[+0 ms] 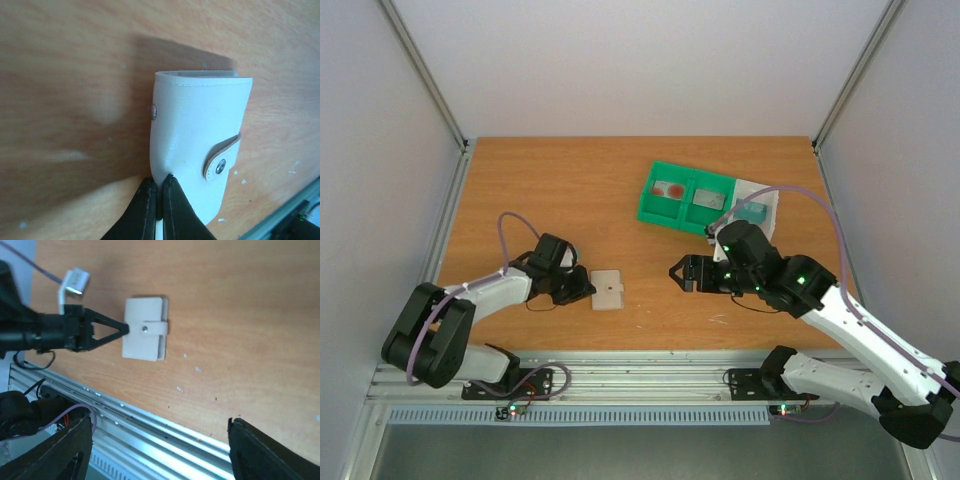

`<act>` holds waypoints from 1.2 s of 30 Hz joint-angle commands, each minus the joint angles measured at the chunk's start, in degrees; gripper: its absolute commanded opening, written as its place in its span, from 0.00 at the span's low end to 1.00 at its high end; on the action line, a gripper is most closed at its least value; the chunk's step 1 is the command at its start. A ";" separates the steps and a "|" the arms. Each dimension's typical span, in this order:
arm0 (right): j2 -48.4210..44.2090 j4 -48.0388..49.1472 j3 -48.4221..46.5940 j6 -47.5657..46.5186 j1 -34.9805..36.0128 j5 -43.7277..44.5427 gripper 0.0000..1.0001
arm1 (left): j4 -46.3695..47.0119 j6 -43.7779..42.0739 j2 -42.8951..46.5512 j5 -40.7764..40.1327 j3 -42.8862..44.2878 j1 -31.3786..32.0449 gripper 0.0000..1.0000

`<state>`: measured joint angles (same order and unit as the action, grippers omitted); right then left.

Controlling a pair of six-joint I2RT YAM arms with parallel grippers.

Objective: Take the credit cards out of the card holder

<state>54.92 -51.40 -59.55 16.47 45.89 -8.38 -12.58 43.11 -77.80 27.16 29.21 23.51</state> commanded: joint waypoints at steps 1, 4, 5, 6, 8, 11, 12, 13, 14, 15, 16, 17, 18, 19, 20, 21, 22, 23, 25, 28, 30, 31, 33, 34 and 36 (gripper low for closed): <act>3.47 2.21 3.03 1.08 0.43 -4.51 0.68 | 9.02 5.92 4.46 4.61 -4.74 0.62 0.01; 5.95 5.35 5.05 1.94 0.71 -5.31 0.54 | 9.96 7.75 7.04 5.21 -6.35 1.69 0.00; 6.90 6.74 5.59 2.31 1.02 -5.51 0.51 | 9.74 8.12 7.88 5.19 -6.62 2.34 0.00; 7.82 7.91 5.93 2.52 1.68 -5.26 0.48 | 9.77 8.46 8.76 5.19 -6.96 2.74 0.00; 10.15 9.65 5.90 2.77 3.59 -3.56 0.45 | 10.28 10.42 10.75 4.90 -7.79 3.91 0.01; 14.96 11.51 4.62 2.86 6.82 0.10 0.44 | 10.53 12.56 13.64 3.59 -8.34 6.09 0.01; 17.52 12.01 4.00 3.02 7.53 0.53 0.43 | 10.51 13.03 14.27 3.14 -8.30 6.86 0.00; 19.29 12.80 3.48 3.18 8.33 0.82 0.43 | 10.41 13.56 14.84 2.85 -8.23 7.48 0.00; 21.28 13.21 2.76 3.40 9.02 1.20 0.43 | 10.35 13.79 14.99 2.55 -8.14 8.15 0.00; 23.20 13.70 2.19 3.54 9.67 1.55 0.43 | 10.31 13.98 15.04 2.36 -8.00 8.74 0.00; 24.86 14.18 1.63 3.70 10.26 1.79 0.43 | 10.50 14.33 15.06 2.25 -7.95 9.21 0.00; 26.68 14.63 1.17 4.00 10.74 2.01 0.43 | 10.88 14.56 14.98 2.14 -7.94 9.72 0.00; 28.46 15.34 0.89 4.51 11.00 2.02 0.44 | 11.25 14.90 14.96 1.95 -7.94 10.28 0.00; 30.22 15.96 0.70 5.03 11.13 1.70 0.44 | 11.60 15.16 14.89 1.53 -7.94 10.85 0.00; 32.01 16.54 0.48 5.54 11.19 1.13 0.43 | 11.87 15.72 14.81 1.19 -7.94 11.46 0.00; 33.40 17.10 0.27 5.93 11.23 0.50 0.44 | 12.00 16.02 14.72 0.90 -7.90 12.30 0.00; 34.74 17.75 0.11 6.13 11.38 0.07 0.44 | 11.97 16.39 14.62 0.62 -7.84 12.80 0.00; 35.66 18.15 0.05 6.30 11.53 0.22 0.44 | 11.96 16.86 14.42 0.46 -7.65 13.30 0.00; 37.08 18.81 0.09 6.33 11.78 0.55 0.45 | 11.96 17.30 14.05 0.26 -7.31 14.24 0.00; 39.15 20.48 -0.11 4.73 11.77 -1.07 0.48 | 13.02 17.81 13.41 -0.57 -7.16 15.44 0.00; 39.68 20.48 -0.79 4.00 11.77 -1.81 0.49 | 14.31 18.34 12.85 -0.68 -6.89 16.11 0.01; 39.57 20.80 -0.71 3.92 11.77 -1.70 0.49 | 14.15 18.39 12.58 -0.78 -6.62 16.34 0.00; 39.49 21.36 -0.57 4.09 11.77 -1.23 0.49 | 13.56 18.25 12.12 -0.88 -6.01 16.64 0.01; 39.63 21.75 -0.49 4.10 11.77 -1.20 0.49 | 13.33 17.96 11.94 -0.80 -5.81 16.85 0.00; 40.30 22.14 -0.27 4.52 11.78 -1.01 0.49 | 13.41 17.89 11.71 -0.80 -5.89 17.14 0.00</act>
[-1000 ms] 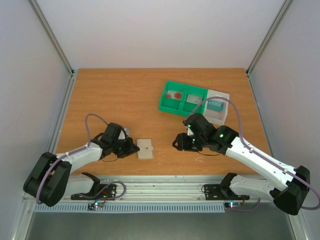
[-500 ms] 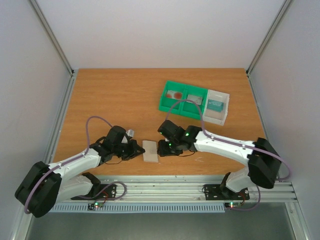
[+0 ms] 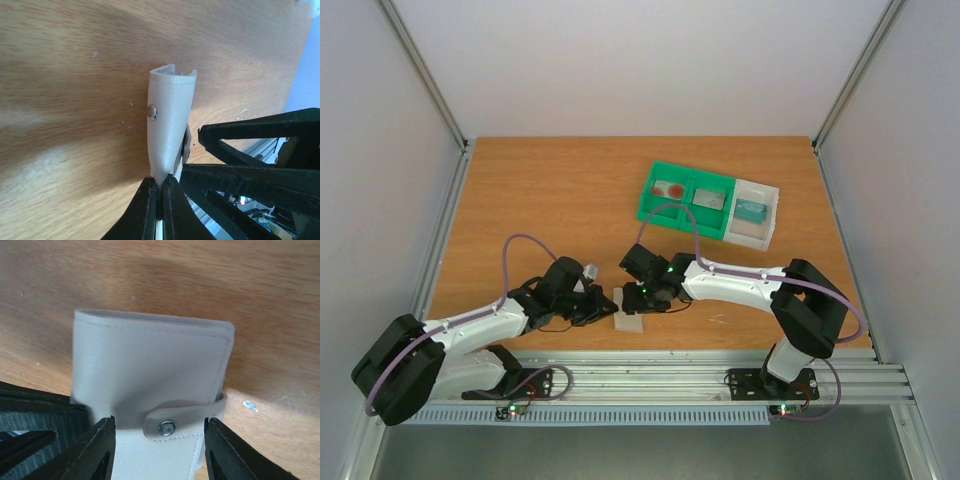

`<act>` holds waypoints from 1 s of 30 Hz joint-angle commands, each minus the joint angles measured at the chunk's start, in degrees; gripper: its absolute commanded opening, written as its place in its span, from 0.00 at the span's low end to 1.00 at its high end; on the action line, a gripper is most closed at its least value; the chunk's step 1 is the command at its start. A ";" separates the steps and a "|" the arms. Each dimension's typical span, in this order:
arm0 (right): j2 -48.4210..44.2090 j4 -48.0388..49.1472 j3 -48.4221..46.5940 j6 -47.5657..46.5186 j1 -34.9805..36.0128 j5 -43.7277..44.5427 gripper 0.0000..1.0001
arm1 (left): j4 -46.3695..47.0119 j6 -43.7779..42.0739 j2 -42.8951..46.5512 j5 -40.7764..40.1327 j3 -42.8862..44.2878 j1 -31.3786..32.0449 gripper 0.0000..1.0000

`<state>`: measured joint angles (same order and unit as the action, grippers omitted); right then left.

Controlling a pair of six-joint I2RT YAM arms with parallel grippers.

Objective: Take the credit cards out of the card holder

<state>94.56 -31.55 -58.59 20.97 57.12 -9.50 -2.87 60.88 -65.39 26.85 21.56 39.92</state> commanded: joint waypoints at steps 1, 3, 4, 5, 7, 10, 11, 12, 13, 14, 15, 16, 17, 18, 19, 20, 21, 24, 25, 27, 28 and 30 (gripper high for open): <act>1.01 2.24 -1.12 0.23 0.53 0.40 0.49 | 3.82 0.40 -0.59 -0.63 1.55 1.03 0.00; 1.55 1.62 -0.67 0.90 0.53 1.75 0.48 | 4.08 0.99 -0.32 -1.14 1.26 1.92 0.00; 1.66 1.63 -0.06 1.15 0.53 2.29 0.47 | 4.10 1.26 -0.13 -1.49 1.14 2.42 0.00; 1.67 1.85 0.49 1.36 0.53 2.66 0.47 | 4.08 1.50 -0.08 -1.80 1.05 2.97 0.00; 1.87 2.14 1.37 1.44 0.51 2.90 0.45 | 4.06 1.74 -0.26 -2.42 1.10 3.59 0.01; 1.99 0.26 1.23 0.74 0.53 3.66 0.43 | 4.87 2.28 -1.46 -2.01 1.48 3.80 0.00; 1.78 -0.54 1.20 0.36 0.53 4.42 0.42 | 5.01 2.31 -1.90 -1.86 1.73 3.81 0.00; 1.39 -1.29 1.32 0.19 0.53 5.15 0.41 | 5.06 2.27 -2.34 -1.85 1.89 3.82 0.00; 1.00 -1.93 1.50 -0.02 0.53 6.05 0.40 | 5.07 2.23 -2.59 -1.95 1.98 3.89 0.00; 0.69 -2.61 1.73 -0.19 0.53 6.79 0.40 | 5.15 2.22 -2.82 -2.08 1.99 3.85 0.00; 0.49 -3.24 1.99 -0.22 0.53 7.41 0.40 | 5.23 2.34 -2.90 -2.21 1.93 3.85 0.00; 0.21 -3.53 2.41 -0.14 0.53 7.98 0.39 | 5.37 2.46 -2.90 -2.17 1.98 3.86 0.01; -0.08 -3.52 3.26 0.25 0.53 8.56 0.39 | 5.60 2.55 -2.90 -2.15 1.99 3.85 0.00; -0.35 -3.18 3.90 0.56 0.53 8.76 0.38 | 5.62 2.72 -2.72 -2.13 2.04 3.85 0.00; -0.49 -2.83 4.53 0.76 0.58 8.91 0.37 | 5.34 2.68 -2.59 -2.22 2.10 3.92 0.00; -0.57 -2.66 5.00 0.86 0.55 9.13 0.36 | 4.94 2.60 -2.37 -2.44 2.16 3.86 0.00; -0.78 -2.87 5.32 0.97 0.54 9.30 0.36 | 4.52 2.50 -2.08 -2.56 2.10 3.89 0.00; -1.78 -4.23 5.74 0.92 0.53 12.80 0.33 | 3.85 2.70 -1.03 -2.77 1.56 3.86 0.00; -2.36 -4.88 5.87 0.96 0.53 13.88 0.33 | 3.86 2.91 -0.54 -2.88 1.25 3.88 0.00; -3.71 -5.98 6.02 1.02 0.54 15.88 0.31 | 3.64 3.22 0.38 -3.30 0.83 3.86 0.00; -4.47 -6.53 6.03 1.04 0.53 16.55 0.31 | 3.40 3.27 0.80 -3.56 0.73 3.85 0.00; -5.78 -7.64 5.82 1.16 0.53 17.31 0.31 | 3.15 3.28 1.49 -3.82 0.63 3.86 0.00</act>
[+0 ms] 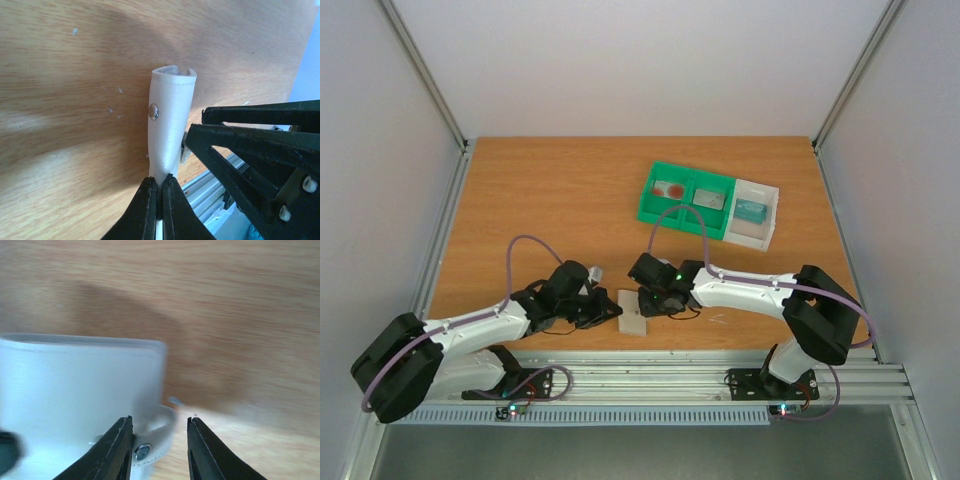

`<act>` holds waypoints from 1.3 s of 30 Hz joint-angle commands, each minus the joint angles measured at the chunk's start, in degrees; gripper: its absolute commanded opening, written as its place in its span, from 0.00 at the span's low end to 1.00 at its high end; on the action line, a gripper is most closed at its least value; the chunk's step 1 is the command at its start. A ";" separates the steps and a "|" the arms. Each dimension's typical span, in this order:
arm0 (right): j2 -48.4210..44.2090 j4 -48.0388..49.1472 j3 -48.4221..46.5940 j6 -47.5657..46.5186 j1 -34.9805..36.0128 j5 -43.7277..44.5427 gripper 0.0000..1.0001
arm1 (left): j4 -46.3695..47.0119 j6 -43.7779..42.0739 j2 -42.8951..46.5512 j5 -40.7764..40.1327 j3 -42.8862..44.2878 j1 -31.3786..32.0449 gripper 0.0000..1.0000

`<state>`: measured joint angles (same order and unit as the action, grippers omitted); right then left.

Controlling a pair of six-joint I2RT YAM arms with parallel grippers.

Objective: Take the credit cards out of the card holder

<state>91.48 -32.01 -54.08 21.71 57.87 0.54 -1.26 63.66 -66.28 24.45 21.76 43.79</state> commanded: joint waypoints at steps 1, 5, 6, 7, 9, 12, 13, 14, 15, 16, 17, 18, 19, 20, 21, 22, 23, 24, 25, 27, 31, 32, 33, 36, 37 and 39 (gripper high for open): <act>-3.22 -7.65 1.27 0.53 -0.21 7.66 0.30 | 1.52 0.50 2.58 -1.42 0.35 0.05 0.01; -4.38 -9.52 1.93 1.96 -0.21 10.05 0.29 | -0.14 0.26 3.65 -1.57 0.05 0.06 0.00; -4.69 -9.41 2.04 2.09 -0.21 9.68 0.29 | -0.54 0.24 3.96 -1.67 -0.08 0.11 0.00; -5.35 -8.71 2.24 2.02 -0.21 8.40 0.29 | -0.61 0.24 4.14 -1.76 -0.27 0.06 0.00; -6.78 -5.85 2.90 1.93 -0.13 4.88 0.30 | -0.71 0.27 4.46 -2.04 -0.63 0.09 0.00; -7.90 -1.64 3.84 1.74 -0.12 0.32 0.33 | -2.14 -0.30 4.38 -2.99 -0.67 0.11 0.00; -7.98 -0.44 4.06 1.46 -0.12 -0.81 0.34 | -2.47 -0.55 4.27 -3.26 -0.59 0.10 0.01; -7.84 0.45 4.26 1.27 -0.12 -2.21 0.35 | -2.74 -0.84 4.03 -3.38 -0.58 0.07 0.00; -7.63 1.21 4.39 1.09 -0.12 -2.89 0.38 | -2.81 -1.02 3.86 -3.48 -0.62 0.09 0.00; -7.37 1.88 4.49 1.05 -0.12 -3.43 0.40 | -2.69 -1.12 3.64 -3.37 -0.68 0.07 0.00; -7.05 2.45 4.54 0.98 -0.12 -4.09 0.41 | -2.55 -1.16 3.53 -3.23 -0.73 0.06 0.00; -6.73 3.24 4.67 0.96 -0.12 -4.85 0.43 | -2.41 -1.17 3.46 -3.14 -0.75 0.07 0.00; -6.18 3.99 4.62 0.75 -0.12 -5.79 0.45 | -2.31 -1.17 3.40 -3.05 -0.83 0.07 0.01; -5.52 4.47 4.46 0.74 -0.12 -6.38 0.47 | -2.13 -1.17 3.51 -3.07 -0.88 0.08 0.00; -4.82 4.72 4.22 0.79 -0.12 -6.69 0.49 | -2.03 -1.17 3.59 -3.09 -0.99 0.07 0.00; -4.11 4.88 3.82 0.87 -0.12 -6.95 0.49 | -1.96 -1.20 3.68 -3.13 -1.08 0.07 0.00; -3.25 5.01 3.42 0.78 -0.13 -7.07 0.50 | -1.97 -1.18 3.64 -3.16 -1.15 0.05 0.00; -2.53 5.15 3.15 0.60 -0.12 -7.12 0.50 | -1.91 -1.17 3.66 -3.24 -1.19 0.11 0.00; -1.80 5.20 2.93 0.50 -0.12 -7.13 0.50 | -1.96 -1.23 3.61 -3.19 -1.19 0.06 0.00; -0.46 4.43 2.32 0.10 -0.12 -6.35 0.49 | -1.92 -1.33 3.53 -3.03 -1.18 0.07 0.00; -1.70 4.08 3.81 0.06 -0.13 -1.75 0.41 | -1.93 -1.34 3.72 -2.83 -1.35 0.07 0.00; -2.22 3.95 4.16 0.08 -0.10 -0.87 0.39 | -1.97 -1.34 3.80 -2.94 -1.41 0.02 0.00; -2.61 3.63 4.38 0.04 -0.12 0.19 0.37 | -1.97 -1.42 3.86 -2.92 -1.45 0.08 0.00; -3.14 3.04 5.04 0.14 -0.12 2.90 0.27 | -2.07 -1.60 3.47 -3.09 -1.63 0.07 0.01; -3.07 3.06 5.24 0.10 -0.12 3.20 0.23 | -1.99 -1.65 3.32 -3.09 -1.63 0.07 0.01; -3.06 3.74 5.66 -0.18 -0.12 3.26 0.14 | -1.82 -1.78 2.82 -3.11 -1.72 0.02 0.00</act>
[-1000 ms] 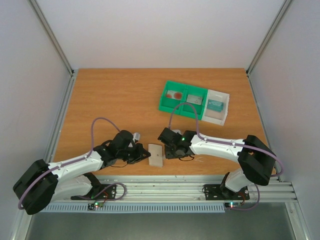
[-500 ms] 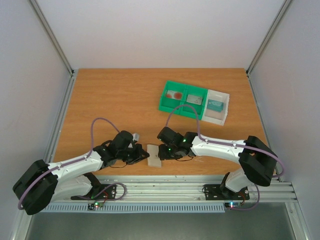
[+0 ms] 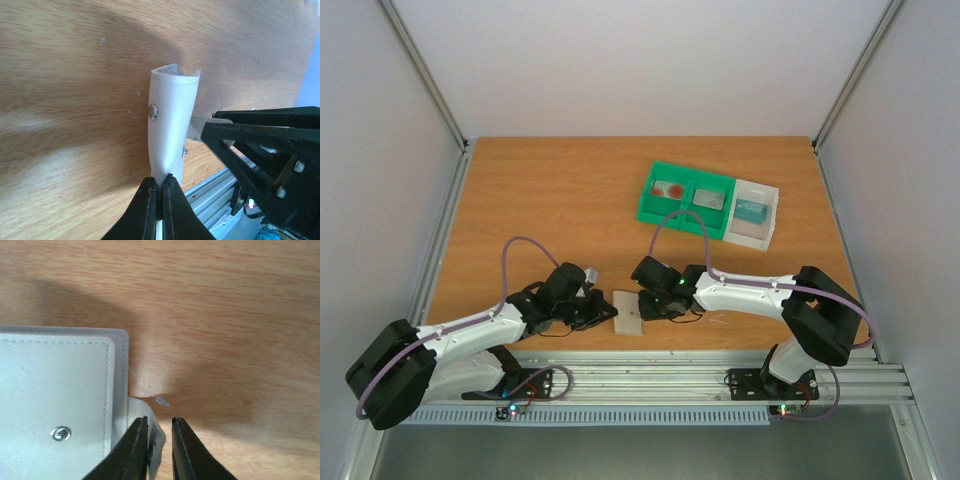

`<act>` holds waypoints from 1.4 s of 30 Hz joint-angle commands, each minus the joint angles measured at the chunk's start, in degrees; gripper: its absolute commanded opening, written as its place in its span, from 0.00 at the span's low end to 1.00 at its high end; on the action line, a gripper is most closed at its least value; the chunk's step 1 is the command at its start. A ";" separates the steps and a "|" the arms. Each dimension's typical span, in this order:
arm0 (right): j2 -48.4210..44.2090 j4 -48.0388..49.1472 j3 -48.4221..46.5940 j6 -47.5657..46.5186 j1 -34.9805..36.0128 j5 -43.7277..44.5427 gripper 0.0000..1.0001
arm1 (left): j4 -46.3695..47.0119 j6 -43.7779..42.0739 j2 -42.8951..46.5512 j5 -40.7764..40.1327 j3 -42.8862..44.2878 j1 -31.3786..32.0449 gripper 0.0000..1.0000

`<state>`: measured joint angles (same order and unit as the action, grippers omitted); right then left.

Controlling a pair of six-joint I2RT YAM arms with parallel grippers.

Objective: Take the credit cards out of the card holder

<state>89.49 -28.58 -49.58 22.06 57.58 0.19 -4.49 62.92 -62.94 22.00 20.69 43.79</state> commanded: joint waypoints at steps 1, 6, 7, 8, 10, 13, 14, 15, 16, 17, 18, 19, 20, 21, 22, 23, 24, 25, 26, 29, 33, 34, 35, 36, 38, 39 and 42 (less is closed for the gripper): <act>-1.12 0.70 1.47 -0.59 0.16 3.59 0.09 | 1.55 -1.16 -0.78 -0.68 -0.65 0.01 0.00; -3.15 1.84 2.90 -0.82 0.16 4.01 0.01 | 1.59 -1.22 -1.53 -0.95 -0.94 0.06 0.00; -3.96 2.26 3.39 -0.81 0.16 3.92 0.01 | 1.45 -1.15 -1.43 -1.15 -0.99 0.04 0.01; -4.95 2.58 3.74 -0.80 0.16 3.85 0.01 | 1.23 -1.05 -1.40 -1.24 -1.00 0.06 0.03; -6.64 2.65 4.32 -0.65 0.16 3.56 0.01 | 0.04 -1.19 -0.91 -1.47 -0.66 0.07 0.12; -9.06 2.78 5.15 -0.16 0.16 3.02 0.01 | -3.63 -1.87 0.78 -3.05 0.23 0.07 0.32; -9.74 3.33 5.53 -0.08 0.16 1.99 0.01 | -4.76 -1.91 1.66 -3.78 0.35 0.02 0.38; -10.39 4.60 5.95 -0.29 0.16 0.72 0.01 | -5.59 -1.87 2.61 -4.19 0.36 0.07 0.43; -11.08 5.79 6.43 -0.05 0.16 -1.84 0.01 | -6.25 -1.90 3.43 -4.58 0.40 0.07 0.47; -11.72 6.90 6.88 0.66 0.21 -3.41 0.01 | -7.08 -1.91 4.36 -4.97 0.47 0.00 0.51; -12.47 8.10 7.53 1.22 0.17 -4.76 0.01 | -7.82 -1.96 5.08 -5.29 0.54 0.06 0.54; -13.34 9.42 7.98 1.80 0.16 -6.00 0.01 | -8.33 -2.08 5.85 -5.39 0.58 0.02 0.56; -14.35 10.70 8.50 2.47 0.15 -6.94 0.01 | -8.57 -2.30 6.48 -5.28 0.54 0.08 0.58; -15.42 12.23 8.99 3.12 0.16 -7.63 0.01 | -8.72 -2.54 7.13 -4.97 0.50 0.08 0.60; -16.49 13.24 9.32 3.66 0.12 -8.22 0.01 | -8.87 -3.05 7.72 -4.54 0.49 0.07 0.62; -17.48 14.22 9.66 4.24 0.18 -8.73 0.01 | -9.14 -3.54 8.43 -4.25 0.49 0.07 0.65; -18.42 15.13 9.94 4.67 0.16 -9.22 0.01 | -9.55 -3.84 9.23 -4.03 0.45 0.14 0.68; -19.32 16.11 10.35 5.00 0.16 -9.74 0.01 | -9.97 -4.37 10.11 -3.92 0.37 0.08 0.71; -20.28 17.42 10.64 5.33 0.16 -10.37 0.01 | -10.18 -4.60 11.17 -3.90 0.21 0.02 0.73; -21.08 22.17 12.08 5.70 0.16 -13.05 0.01 | -10.50 -5.27 14.70 -3.93 -0.73 0.06 0.79; -19.72 26.93 12.50 6.04 0.16 -16.00 0.01 | -13.20 -6.24 18.82 -4.56 -1.21 0.07 0.82; -19.27 28.08 12.65 6.26 0.16 -16.45 0.01 | -13.74 -6.45 19.45 -4.78 -1.37 0.07 0.82; -18.82 28.36 12.56 6.39 0.16 -16.71 0.01 | -14.42 -6.61 20.05 -5.20 -1.55 0.00 0.82; -18.25 28.40 12.39 6.44 0.16 -16.73 0.01 | -14.97 -6.78 20.44 -5.64 -1.84 0.06 0.82; -17.45 28.40 12.20 6.54 0.16 -16.71 0.01 | -16.06 -6.92 20.70 -6.71 -2.41 0.04 0.81; -17.18 28.40 12.21 6.44 0.16 -16.63 0.01 | -16.38 -6.89 20.73 -7.18 -2.65 0.01 0.80; -17.42 25.39 12.24 6.27 0.15 -15.01 0.01 | -16.68 -6.93 20.15 -7.93 -3.34 0.02 0.78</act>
<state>71.96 -2.79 -37.36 27.83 57.60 -15.51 -19.46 57.08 -42.89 16.43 18.76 43.79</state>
